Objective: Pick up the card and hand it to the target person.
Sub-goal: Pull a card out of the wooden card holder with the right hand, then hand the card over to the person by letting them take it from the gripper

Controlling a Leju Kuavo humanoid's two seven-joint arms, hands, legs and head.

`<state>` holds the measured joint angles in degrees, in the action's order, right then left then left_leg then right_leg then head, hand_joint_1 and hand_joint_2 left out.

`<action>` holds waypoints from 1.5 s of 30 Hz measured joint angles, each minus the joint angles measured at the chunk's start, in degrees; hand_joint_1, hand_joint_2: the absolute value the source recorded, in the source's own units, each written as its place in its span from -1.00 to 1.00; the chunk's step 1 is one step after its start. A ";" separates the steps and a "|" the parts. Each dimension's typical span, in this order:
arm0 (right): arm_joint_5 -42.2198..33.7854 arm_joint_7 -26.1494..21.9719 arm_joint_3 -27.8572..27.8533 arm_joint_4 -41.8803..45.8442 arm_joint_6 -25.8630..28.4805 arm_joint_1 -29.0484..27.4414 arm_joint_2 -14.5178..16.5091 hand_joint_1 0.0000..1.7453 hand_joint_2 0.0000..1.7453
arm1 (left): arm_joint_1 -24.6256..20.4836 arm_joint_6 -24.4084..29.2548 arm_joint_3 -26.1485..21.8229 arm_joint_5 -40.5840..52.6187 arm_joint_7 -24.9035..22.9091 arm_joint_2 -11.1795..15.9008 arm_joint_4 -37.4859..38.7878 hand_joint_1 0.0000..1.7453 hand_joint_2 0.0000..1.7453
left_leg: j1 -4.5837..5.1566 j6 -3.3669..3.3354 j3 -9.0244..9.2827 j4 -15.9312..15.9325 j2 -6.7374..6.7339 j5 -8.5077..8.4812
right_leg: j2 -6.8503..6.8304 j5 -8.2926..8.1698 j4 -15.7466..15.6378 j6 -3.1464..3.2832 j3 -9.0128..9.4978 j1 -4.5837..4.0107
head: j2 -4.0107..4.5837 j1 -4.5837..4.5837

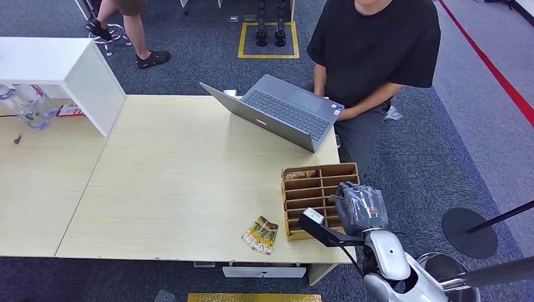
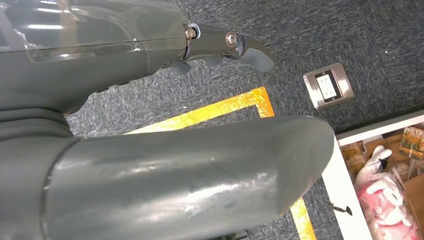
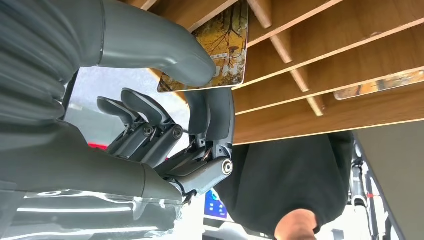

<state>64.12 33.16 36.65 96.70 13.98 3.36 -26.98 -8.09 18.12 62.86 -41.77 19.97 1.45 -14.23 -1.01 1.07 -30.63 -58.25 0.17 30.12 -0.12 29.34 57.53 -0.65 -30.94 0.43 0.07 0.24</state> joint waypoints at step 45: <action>0.26 -0.65 -9.81 22.24 -1.14 1.33 -5.19 1.00 1.00 | 0.15 0.28 0.00 0.43 0.45 0.06 0.00 -1.00 -1.00 | 0.00 0.00 -0.02 -0.04 0.00 0.00 | 0.00 -0.01 0.00 -0.01 0.00 0.00 | 0.00 -0.01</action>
<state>64.38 32.51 26.84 118.94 12.85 4.68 -32.17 -7.94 18.40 62.86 -41.35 20.42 1.51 -14.23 -1.01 1.06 -30.65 -58.28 0.17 30.12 -0.13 29.33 57.53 -0.66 -30.94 0.43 0.07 0.22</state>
